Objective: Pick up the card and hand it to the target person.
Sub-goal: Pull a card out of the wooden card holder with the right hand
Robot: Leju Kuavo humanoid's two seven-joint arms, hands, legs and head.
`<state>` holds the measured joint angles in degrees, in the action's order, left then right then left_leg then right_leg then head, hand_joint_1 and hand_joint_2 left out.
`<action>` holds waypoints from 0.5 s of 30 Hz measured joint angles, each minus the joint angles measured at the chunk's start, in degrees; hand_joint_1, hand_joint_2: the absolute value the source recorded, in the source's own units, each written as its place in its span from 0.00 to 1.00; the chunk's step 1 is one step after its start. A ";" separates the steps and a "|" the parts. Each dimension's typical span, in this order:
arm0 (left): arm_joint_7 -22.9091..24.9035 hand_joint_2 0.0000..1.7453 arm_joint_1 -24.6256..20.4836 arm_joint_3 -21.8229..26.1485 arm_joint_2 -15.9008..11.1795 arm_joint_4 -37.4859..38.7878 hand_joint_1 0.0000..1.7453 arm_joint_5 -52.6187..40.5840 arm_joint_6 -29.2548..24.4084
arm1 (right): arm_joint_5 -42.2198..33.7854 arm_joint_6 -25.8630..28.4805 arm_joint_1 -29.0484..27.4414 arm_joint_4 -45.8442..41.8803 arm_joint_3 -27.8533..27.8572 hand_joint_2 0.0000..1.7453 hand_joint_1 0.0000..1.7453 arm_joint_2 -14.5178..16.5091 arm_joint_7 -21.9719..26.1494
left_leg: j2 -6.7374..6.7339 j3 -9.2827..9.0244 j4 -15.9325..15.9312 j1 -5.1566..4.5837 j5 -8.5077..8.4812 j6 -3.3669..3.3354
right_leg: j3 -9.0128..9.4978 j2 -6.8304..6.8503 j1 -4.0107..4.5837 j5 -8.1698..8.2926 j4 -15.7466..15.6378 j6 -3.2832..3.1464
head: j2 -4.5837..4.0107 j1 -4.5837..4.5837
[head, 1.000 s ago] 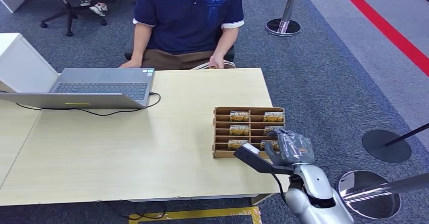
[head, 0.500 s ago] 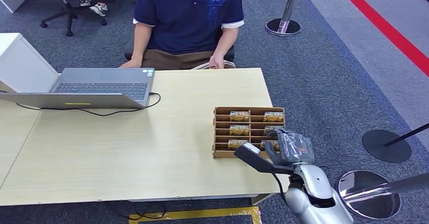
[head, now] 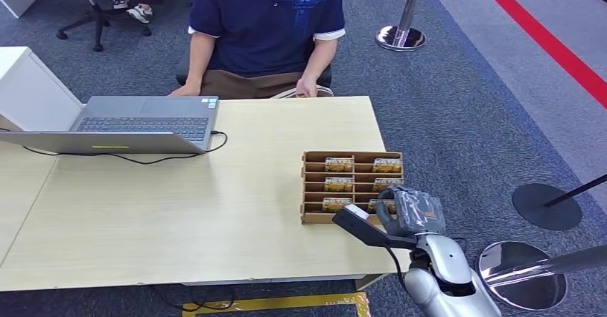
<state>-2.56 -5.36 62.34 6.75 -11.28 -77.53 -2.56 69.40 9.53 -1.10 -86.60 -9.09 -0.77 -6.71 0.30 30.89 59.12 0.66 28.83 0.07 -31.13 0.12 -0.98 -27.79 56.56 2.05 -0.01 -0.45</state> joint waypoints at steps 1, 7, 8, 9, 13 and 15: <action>0.00 0.00 0.00 0.00 0.00 0.00 0.00 0.01 0.00 | -0.01 0.00 -0.04 0.00 0.00 1.00 0.63 0.00 0.01 | 0.00 0.00 0.00 0.00 0.00 0.00 | 0.00 0.00 0.00 0.00 0.00 0.00 | 0.00 0.00; 0.09 0.00 0.00 0.02 0.00 0.00 0.00 0.22 -0.01 | -0.19 -0.02 -0.37 0.00 0.00 1.00 0.66 -0.02 0.08 | 0.00 0.00 0.00 0.00 0.00 0.00 | 0.00 0.00 0.00 0.00 0.00 0.00 | -0.01 -0.01; 0.09 0.00 0.00 0.03 0.00 0.00 0.00 0.24 -0.01 | -0.23 -0.02 -0.37 0.00 0.00 1.00 0.67 -0.02 0.10 | 0.00 0.00 0.00 0.00 0.00 0.00 | 0.00 0.00 0.00 0.00 0.00 0.00 | -0.01 -0.01; 0.09 0.00 0.00 0.04 0.00 0.00 0.00 0.25 -0.02 | -0.27 -0.02 -0.38 0.00 0.00 1.00 0.67 -0.02 0.11 | 0.00 0.00 0.00 0.00 0.00 0.00 | 0.00 0.00 0.00 0.00 0.00 0.00 | -0.01 -0.01; 0.09 0.00 0.00 0.04 0.00 0.00 0.00 0.26 -0.02 | -0.31 -0.02 -0.38 0.00 0.00 1.00 0.67 -0.02 0.15 | 0.00 0.00 0.00 0.00 0.00 0.00 | 0.00 0.00 0.00 0.00 0.00 0.00 | 0.00 -0.01; 0.09 0.00 0.00 0.04 0.00 0.00 0.00 0.27 -0.02 | -0.31 -0.02 -0.38 0.00 0.00 1.00 0.67 -0.02 0.16 | 0.00 0.00 0.00 0.00 0.00 0.00 | 0.00 0.00 0.00 0.00 0.00 0.00 | 0.00 -0.01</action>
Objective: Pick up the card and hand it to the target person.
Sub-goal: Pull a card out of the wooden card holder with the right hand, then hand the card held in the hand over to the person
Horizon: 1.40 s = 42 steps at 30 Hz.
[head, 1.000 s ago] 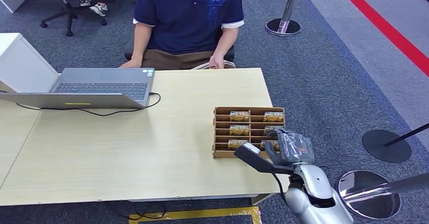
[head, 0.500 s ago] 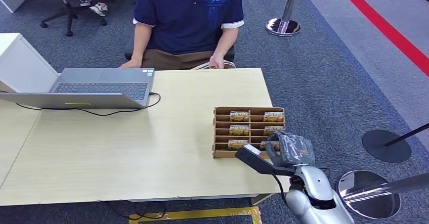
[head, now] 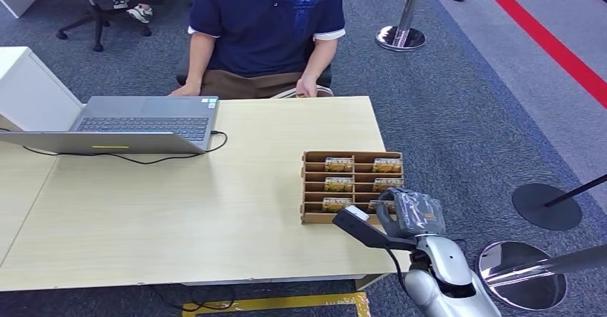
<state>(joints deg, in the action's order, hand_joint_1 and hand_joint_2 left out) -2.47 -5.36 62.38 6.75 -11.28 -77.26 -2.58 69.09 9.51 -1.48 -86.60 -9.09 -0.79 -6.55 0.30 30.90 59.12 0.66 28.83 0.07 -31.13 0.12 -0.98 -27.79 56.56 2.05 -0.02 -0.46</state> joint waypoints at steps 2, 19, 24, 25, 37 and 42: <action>0.00 0.00 0.00 0.00 0.00 0.00 0.00 0.01 0.00 | 0.00 0.00 0.00 0.00 0.00 1.00 0.64 0.00 0.01 | 0.00 0.00 0.00 0.00 0.00 0.00 | 0.00 0.00 0.00 0.00 0.00 0.00 | 0.01 0.00; -0.16 0.00 0.00 0.00 0.01 0.00 0.00 -0.03 0.02 | -0.58 -0.02 -0.43 -0.02 0.02 1.00 0.92 0.00 -0.04 | 0.00 -0.01 0.00 0.00 0.00 0.00 | 0.00 -0.01 0.00 0.00 0.00 0.00 | 0.00 0.01; -0.26 0.00 0.00 -0.02 0.00 0.00 0.00 -0.06 0.02 | -0.67 -0.18 -0.55 -0.02 0.01 1.00 0.97 0.00 -0.13 | -0.01 -0.02 0.00 0.00 0.00 0.00 | 0.01 -0.01 0.00 0.00 0.00 0.00 | 0.00 0.01; -0.28 0.00 0.00 -0.02 0.00 0.00 0.00 -0.07 0.02 | -0.68 -0.23 -0.55 -0.03 0.01 1.00 0.97 0.00 -0.13 | -0.01 -0.02 0.00 0.00 0.00 0.00 | 0.01 -0.01 0.00 0.00 0.00 0.00 | 0.00 0.01; -0.96 1.00 0.00 -0.02 0.00 0.00 0.00 -0.27 0.02 | -0.75 -0.66 -0.53 -0.04 0.02 1.00 0.96 -0.01 0.03 | -0.01 -0.03 0.00 0.00 0.00 0.00 | 0.01 -0.01 0.00 0.00 0.00 0.00 | 0.00 0.00; -1.56 1.00 0.00 -0.04 0.00 0.00 0.00 -0.78 0.02 | -1.04 -0.72 -0.51 -0.04 0.02 1.00 0.96 -0.02 0.53 | 0.00 -0.03 0.00 0.00 0.00 0.00 | 0.02 -0.01 0.00 0.00 0.00 0.00 | 0.02 0.01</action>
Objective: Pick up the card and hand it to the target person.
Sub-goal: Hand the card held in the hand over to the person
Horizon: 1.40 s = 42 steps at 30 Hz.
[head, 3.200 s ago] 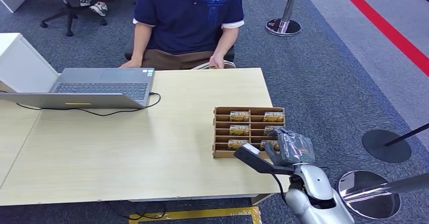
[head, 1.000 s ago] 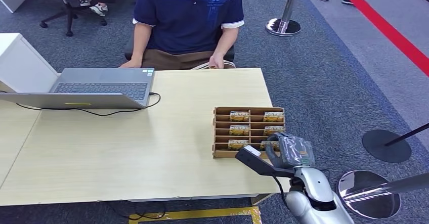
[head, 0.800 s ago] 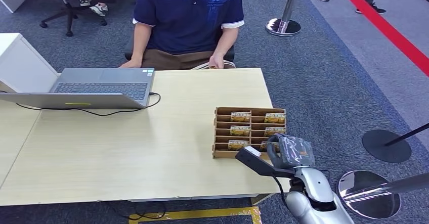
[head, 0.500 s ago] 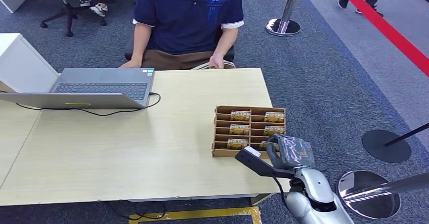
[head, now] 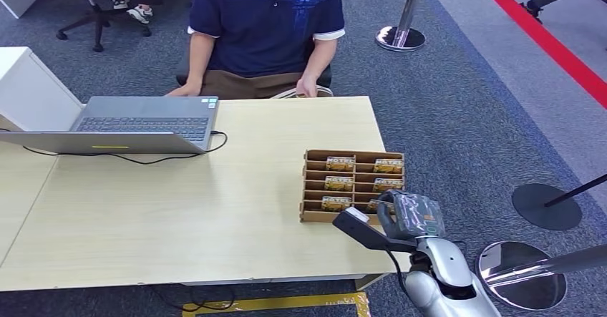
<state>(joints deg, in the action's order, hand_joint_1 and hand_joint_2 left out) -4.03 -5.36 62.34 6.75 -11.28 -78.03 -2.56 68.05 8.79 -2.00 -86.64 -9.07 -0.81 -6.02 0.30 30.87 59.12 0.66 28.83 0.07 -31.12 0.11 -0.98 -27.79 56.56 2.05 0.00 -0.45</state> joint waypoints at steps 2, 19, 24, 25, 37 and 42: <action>-0.64 1.00 0.00 0.00 0.00 0.00 0.00 -0.04 -0.03 | -0.56 -0.07 0.00 0.00 0.00 1.00 0.96 -0.01 0.56 | 0.00 0.00 0.00 0.00 0.00 0.00 | 0.00 0.00 0.00 0.00 0.00 0.00 | -0.01 0.00; 0.18 1.00 0.00 0.02 -0.07 0.00 0.00 0.81 -1.07 | -5.99 3.16 -0.58 -8.71 0.25 1.00 0.96 -0.35 4.55 | 0.00 0.01 0.00 -0.01 0.00 0.00 | -0.01 0.00 0.00 0.00 0.00 0.00 | -0.02 0.00; 0.18 1.00 0.00 0.07 -0.03 0.00 0.00 0.97 -1.05 | -5.93 4.99 -0.60 -13.85 1.60 1.00 0.96 -0.91 4.72 | 0.00 0.01 0.00 -0.01 0.00 0.00 | -0.01 0.00 0.00 0.00 0.00 0.00 | -0.01 0.00; 0.18 1.00 0.00 0.08 -0.02 0.00 0.00 1.05 -1.05 | -5.91 5.24 -0.57 -14.68 1.90 1.00 0.96 -1.08 4.74 | 0.00 0.02 0.00 -0.01 0.00 0.00 | -0.01 0.00 0.00 0.00 0.00 0.00 | 0.00 0.01; 0.36 1.00 -0.10 0.17 0.11 0.00 0.00 0.75 -0.87 | -10.37 1.91 4.74 -16.85 1.56 1.00 0.96 -2.16 8.02 | 0.00 0.07 0.00 0.00 -0.02 0.00 | 0.01 -0.01 0.00 0.01 0.01 0.00 | -0.01 0.00; 0.64 1.00 -0.36 0.17 0.23 0.00 0.00 0.21 -0.68 | -13.72 -0.55 12.66 -10.17 -2.45 1.00 0.96 -1.61 8.98 | -0.02 0.06 0.00 0.00 -0.06 0.01 | 0.03 -0.04 0.00 0.04 0.03 0.00 | -0.01 -0.01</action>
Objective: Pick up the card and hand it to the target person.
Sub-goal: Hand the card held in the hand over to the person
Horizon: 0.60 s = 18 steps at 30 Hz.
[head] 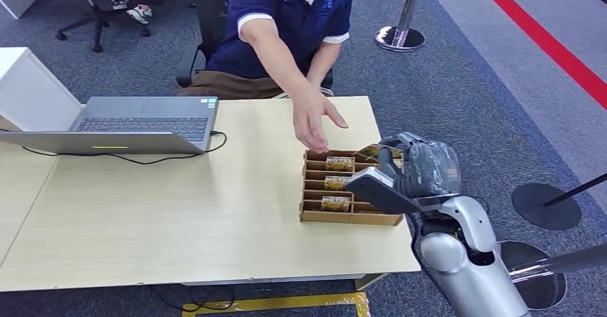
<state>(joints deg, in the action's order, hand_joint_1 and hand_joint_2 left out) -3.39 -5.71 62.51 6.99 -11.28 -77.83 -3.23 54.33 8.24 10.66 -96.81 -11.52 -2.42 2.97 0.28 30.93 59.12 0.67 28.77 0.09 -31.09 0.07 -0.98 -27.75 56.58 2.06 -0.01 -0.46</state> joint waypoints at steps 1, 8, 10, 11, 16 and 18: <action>0.05 1.00 -0.08 0.00 0.06 0.00 0.00 -0.05 0.00 | -0.59 -0.16 1.97 2.02 -0.99 1.00 0.96 0.48 0.09 | 0.00 -0.03 0.00 0.00 -0.02 0.00 | 0.00 0.00 0.00 0.01 0.00 0.00 | 0.00 -0.01; -0.22 1.00 -0.16 -0.01 0.17 0.00 0.00 -0.27 0.01 | -2.54 -0.18 12.64 13.86 -5.47 1.00 0.96 4.53 -0.02 | 0.02 -0.02 0.00 0.02 -0.08 -0.01 | -0.02 0.03 0.02 0.01 0.02 0.00 | 0.00 0.01; -0.31 1.00 -0.16 -0.03 0.15 0.00 0.00 -0.45 0.04 | -2.61 0.07 14.35 15.93 -5.94 1.00 0.96 5.25 -0.15 | 0.03 -0.02 0.00 0.02 -0.08 -0.01 | -0.02 0.04 0.01 0.01 0.02 0.00 | 0.00 0.01; -0.30 1.00 -0.15 -0.03 0.13 0.00 0.00 -0.52 0.08 | -2.66 0.18 14.99 16.71 -6.11 1.00 0.96 5.50 -0.17 | 0.03 -0.01 0.00 0.01 -0.08 -0.01 | -0.02 0.04 0.01 0.01 0.01 0.00 | 0.00 0.01; 0.04 1.00 -0.13 -0.03 0.08 0.00 0.00 -0.56 0.15 | -2.95 0.60 16.29 19.05 -6.47 1.00 0.96 6.07 -0.02 | 0.04 -0.01 0.00 0.01 -0.07 -0.01 | -0.02 0.04 0.00 0.02 0.00 0.00 | 0.01 0.01; 0.19 1.00 -0.12 -0.02 0.07 0.00 0.00 -0.56 0.15 | -3.12 0.62 16.44 19.66 -6.63 1.00 0.96 6.25 0.08 | 0.04 -0.01 0.01 0.01 -0.07 -0.01 | -0.02 0.05 0.00 0.02 0.00 0.00 | 0.01 0.01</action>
<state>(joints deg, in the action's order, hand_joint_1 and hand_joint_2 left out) -3.20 -5.84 62.49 7.06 -11.28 -78.39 -3.08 51.21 8.85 27.10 -77.16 -18.15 3.82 3.04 0.31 30.92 59.13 0.67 28.70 0.08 -31.11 0.12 -0.98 -27.73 56.58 2.06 -0.01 -0.45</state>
